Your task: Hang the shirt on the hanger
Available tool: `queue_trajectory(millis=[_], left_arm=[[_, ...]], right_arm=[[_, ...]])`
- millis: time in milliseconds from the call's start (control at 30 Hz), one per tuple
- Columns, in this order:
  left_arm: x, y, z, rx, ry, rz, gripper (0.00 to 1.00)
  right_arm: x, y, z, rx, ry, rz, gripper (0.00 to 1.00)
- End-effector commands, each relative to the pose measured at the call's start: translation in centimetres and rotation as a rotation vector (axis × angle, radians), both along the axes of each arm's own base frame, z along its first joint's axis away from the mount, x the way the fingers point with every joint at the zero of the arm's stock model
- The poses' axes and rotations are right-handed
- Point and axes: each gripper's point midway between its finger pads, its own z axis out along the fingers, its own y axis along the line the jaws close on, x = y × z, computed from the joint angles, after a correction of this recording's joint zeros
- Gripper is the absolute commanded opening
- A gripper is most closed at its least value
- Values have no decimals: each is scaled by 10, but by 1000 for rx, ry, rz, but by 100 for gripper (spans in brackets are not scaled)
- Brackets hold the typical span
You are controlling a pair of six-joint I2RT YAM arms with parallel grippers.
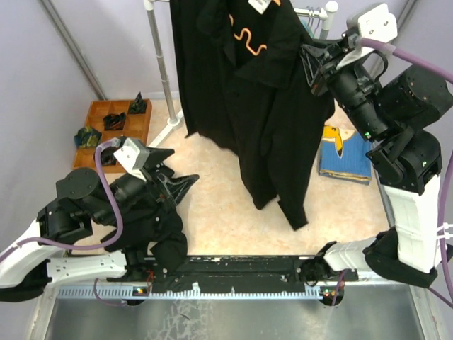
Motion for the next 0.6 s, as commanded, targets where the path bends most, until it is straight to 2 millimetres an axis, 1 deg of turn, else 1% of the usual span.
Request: queue_trajectory(millis=[0, 100, 200, 333, 400, 500, 567], left_arm=[[6, 8, -4, -45, 35, 66, 100], [12, 11, -25, -26, 83, 117, 100], [16, 11, -47, -7, 137, 157, 100], [17, 9, -74, 16, 208, 181, 99], [15, 7, -84, 14, 238, 179, 99], [11, 5, -95, -4, 271, 164, 99], [9, 4, -99, -17, 289, 157, 99]], right_arm=[[7, -1, 19, 65, -22, -25, 0], [27, 12, -16, 57, 69, -38, 0], [45, 22, -43, 75, 127, -61, 0], [72, 32, -59, 67, 189, -122, 0], [91, 43, -70, 48, 220, -152, 0], [112, 51, -77, 38, 233, -198, 0], [124, 54, -78, 41, 229, -229, 0]])
